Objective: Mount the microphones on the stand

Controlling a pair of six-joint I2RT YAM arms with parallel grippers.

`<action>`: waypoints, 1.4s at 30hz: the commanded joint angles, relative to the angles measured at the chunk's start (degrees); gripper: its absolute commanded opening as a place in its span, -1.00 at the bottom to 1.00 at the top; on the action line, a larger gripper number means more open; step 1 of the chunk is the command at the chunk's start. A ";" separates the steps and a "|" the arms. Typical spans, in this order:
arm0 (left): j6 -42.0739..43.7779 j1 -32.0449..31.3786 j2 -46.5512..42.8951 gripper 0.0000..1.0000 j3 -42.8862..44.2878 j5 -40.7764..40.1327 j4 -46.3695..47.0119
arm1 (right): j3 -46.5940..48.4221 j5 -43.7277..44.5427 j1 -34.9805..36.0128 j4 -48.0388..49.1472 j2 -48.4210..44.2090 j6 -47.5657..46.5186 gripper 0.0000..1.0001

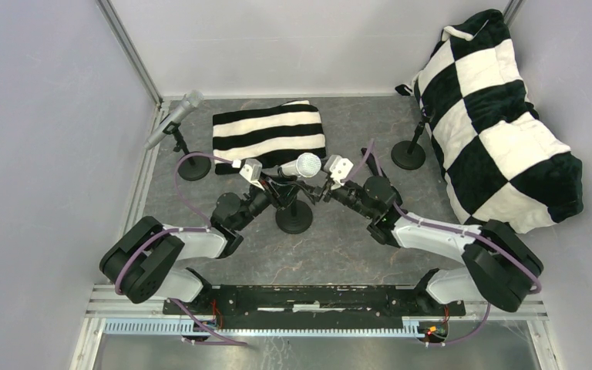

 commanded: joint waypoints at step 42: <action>6.63 -0.78 -2.97 -0.96 4.72 -4.51 -12.77 | 66.80 -1.49 1.26 -101.92 -5.59 11.09 0.61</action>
